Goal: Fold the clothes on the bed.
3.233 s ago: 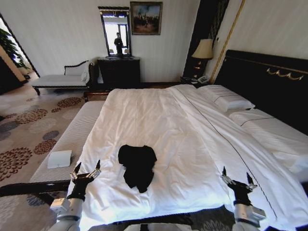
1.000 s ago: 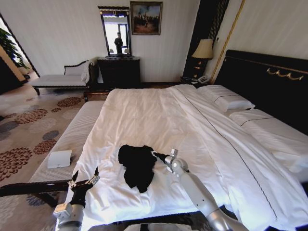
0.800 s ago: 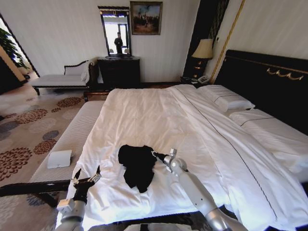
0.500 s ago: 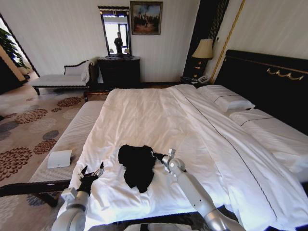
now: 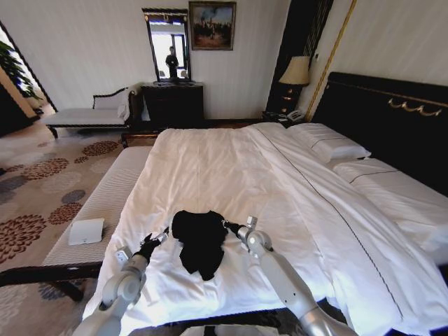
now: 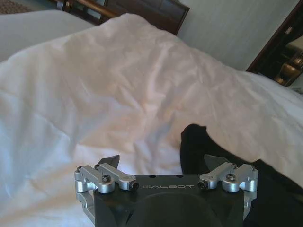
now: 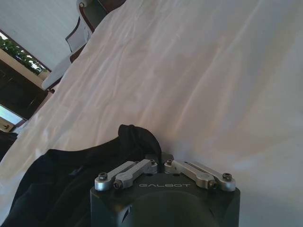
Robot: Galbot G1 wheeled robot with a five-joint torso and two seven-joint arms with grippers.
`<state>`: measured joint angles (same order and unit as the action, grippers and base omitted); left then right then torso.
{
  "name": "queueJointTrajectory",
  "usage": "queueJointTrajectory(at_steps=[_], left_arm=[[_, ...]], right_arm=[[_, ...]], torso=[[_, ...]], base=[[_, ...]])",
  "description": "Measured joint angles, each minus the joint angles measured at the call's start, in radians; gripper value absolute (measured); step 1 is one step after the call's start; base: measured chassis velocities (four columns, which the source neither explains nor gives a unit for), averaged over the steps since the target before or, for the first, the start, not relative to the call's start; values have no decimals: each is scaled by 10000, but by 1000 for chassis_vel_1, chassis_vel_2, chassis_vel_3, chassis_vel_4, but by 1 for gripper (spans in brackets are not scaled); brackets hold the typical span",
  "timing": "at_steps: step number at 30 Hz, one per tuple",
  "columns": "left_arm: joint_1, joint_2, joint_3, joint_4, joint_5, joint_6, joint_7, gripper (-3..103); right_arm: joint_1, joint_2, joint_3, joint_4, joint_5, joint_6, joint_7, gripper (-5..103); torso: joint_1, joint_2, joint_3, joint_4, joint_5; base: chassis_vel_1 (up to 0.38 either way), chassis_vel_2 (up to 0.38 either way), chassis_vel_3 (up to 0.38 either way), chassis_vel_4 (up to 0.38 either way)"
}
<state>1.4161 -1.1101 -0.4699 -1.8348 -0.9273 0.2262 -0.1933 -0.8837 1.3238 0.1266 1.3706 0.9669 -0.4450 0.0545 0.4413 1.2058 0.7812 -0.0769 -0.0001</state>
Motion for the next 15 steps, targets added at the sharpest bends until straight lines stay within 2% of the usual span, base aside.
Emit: queueJointTrajectory(at_steps=[15], left_arm=[[-2134,-350,931,1735,-466,111,-31,101]], right_arm=[[-116,-9,151,-12,17,89,-90,1]], torso=[[0,1,0,-1,2]], base=[[0,0,0,0]])
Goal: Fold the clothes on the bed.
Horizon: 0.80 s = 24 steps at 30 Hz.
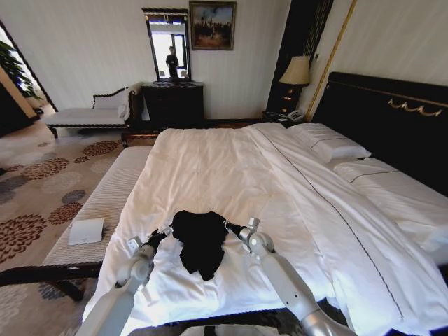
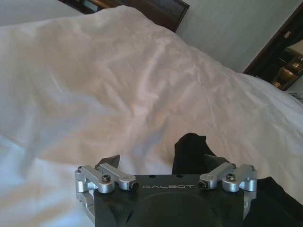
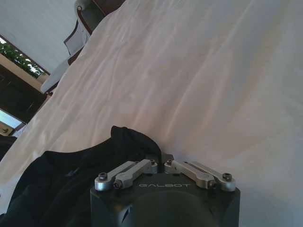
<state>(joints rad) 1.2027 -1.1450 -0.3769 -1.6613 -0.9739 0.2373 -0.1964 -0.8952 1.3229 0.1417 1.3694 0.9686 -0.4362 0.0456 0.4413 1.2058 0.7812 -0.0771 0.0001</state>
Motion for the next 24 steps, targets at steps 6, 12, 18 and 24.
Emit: queueJointTrajectory(at_steps=[6,12,18,24], left_arm=[[-430,-236,293,333,-92,82,-82,89],[-522,-333,381,681,163,104,-195,67],[-588,-393,505,773,251,72,-145,40],[-592,-441,553,793,257,62,-138,24]], right_arm=[[13,23,-9,-5,30,35,19,1],[28,37,21,-54,32,102,23,1],[-1,-11,122,-70,45,159,28,1],[-12,-7,158,-76,44,187,30,1]], torso=[[1,0,0,-1,0],[0,1,0,1,-1],[0,1,0,0,-1],[0,1,-1,0,0]], base=[[0,0,0,0],[0,0,0,0],[0,0,0,0],[0,0,0,0]])
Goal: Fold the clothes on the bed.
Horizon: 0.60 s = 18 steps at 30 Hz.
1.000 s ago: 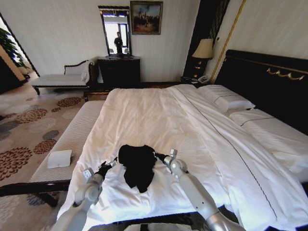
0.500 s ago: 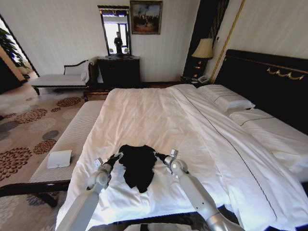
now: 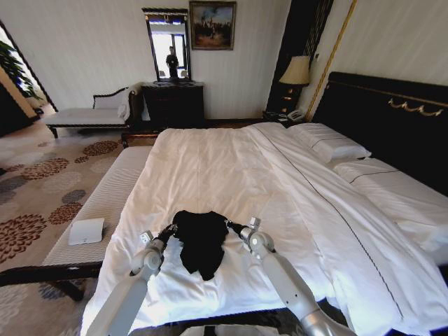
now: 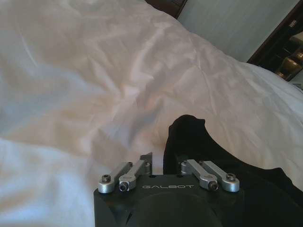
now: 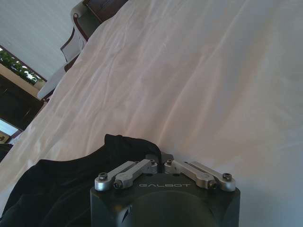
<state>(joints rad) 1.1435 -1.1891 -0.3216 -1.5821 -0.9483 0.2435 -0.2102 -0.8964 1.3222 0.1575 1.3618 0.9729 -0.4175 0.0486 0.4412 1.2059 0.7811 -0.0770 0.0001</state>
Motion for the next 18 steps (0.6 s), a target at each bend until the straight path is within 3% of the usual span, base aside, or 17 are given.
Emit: queueJointTrajectory(at_steps=[1,3,5,18], left_arm=[[1,-5,5,8,18,-3,1,24],[3,-41,1,17,52,-17,5,7],[11,-75,-36,20,51,-23,6,3],[140,125,-7,-332,218,-135,132,1]], right_arm=[[-7,0,7,-2,-1,3,-1,1],[-29,0,35,-17,-9,20,-12,1],[-36,8,40,-33,-23,33,-20,1],[-422,-32,58,692,-558,198,-222,1]], torso=[[0,0,1,0,0],[0,0,0,0,0],[0,-1,0,0,-1],[0,0,0,-1,-1]], base=[[0,0,0,0],[0,0,0,0],[0,0,0,0],[0,0,0,0]])
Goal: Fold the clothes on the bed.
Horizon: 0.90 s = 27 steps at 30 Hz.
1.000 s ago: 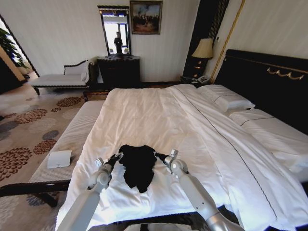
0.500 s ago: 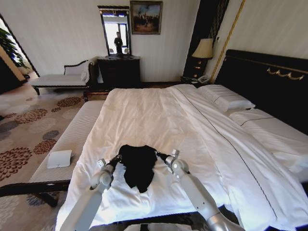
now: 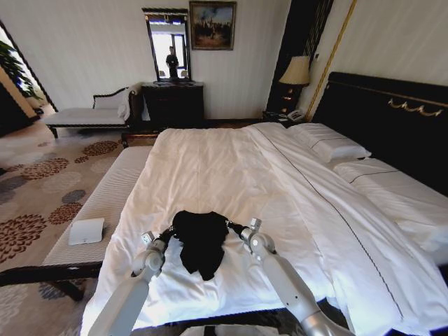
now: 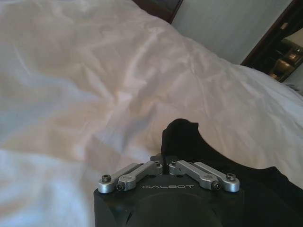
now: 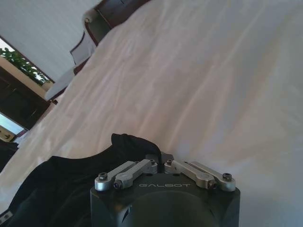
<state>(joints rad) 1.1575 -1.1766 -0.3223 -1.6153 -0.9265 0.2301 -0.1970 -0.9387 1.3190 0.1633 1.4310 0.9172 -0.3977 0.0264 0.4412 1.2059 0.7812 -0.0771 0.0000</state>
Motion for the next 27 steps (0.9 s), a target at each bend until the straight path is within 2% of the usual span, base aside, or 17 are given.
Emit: queueJointTrajectory(at_steps=[4,11,15,18,20,21,23,26,27], left_arm=[[115,193,-113,-357,-17,0,-6,1],[497,610,-398,-1678,-96,-5,-139,1],[410,792,-460,-2083,-162,-11,-208,1],[99,1266,-441,-2668,-383,-7,-367,1],[75,1337,-424,-2737,-383,-16,-371,1],[46,1483,-396,-2871,-371,-40,-404,1],[128,2202,-374,-3471,-170,-112,-395,1],[162,2599,-454,-3776,-139,-112,-353,1],[145,3093,-635,-4158,-279,-88,-338,1]], right_arm=[[-225,-136,17,594,-256,109,3,1],[-547,-573,200,2264,-265,-20,243,1],[-555,-679,308,2399,-292,-51,325,1],[-515,-819,550,2888,-290,-106,469,1],[-502,-845,570,2949,-314,-115,471,1],[-455,-938,627,3133,-442,-139,474,1],[-295,-1633,767,3757,-802,-195,470,1],[-244,-2017,899,4052,-792,-220,498,1],[-189,-2500,1133,4441,-565,-273,606,1]], torso=[[0,0,0,1,1],[-1,0,-1,1,-1],[-2,0,-1,2,0],[0,0,0,-1,3],[0,-1,0,0,1],[0,-1,1,-1,1],[-1,0,0,3,0],[-1,0,0,2,-7],[-1,0,0,0,2]], base=[[0,0,0,0],[0,0,0,0],[0,0,0,0],[0,0,0,0],[0,0,0,0],[0,0,0,0],[0,0,0,0],[0,0,0,0],[0,0,0,0]])
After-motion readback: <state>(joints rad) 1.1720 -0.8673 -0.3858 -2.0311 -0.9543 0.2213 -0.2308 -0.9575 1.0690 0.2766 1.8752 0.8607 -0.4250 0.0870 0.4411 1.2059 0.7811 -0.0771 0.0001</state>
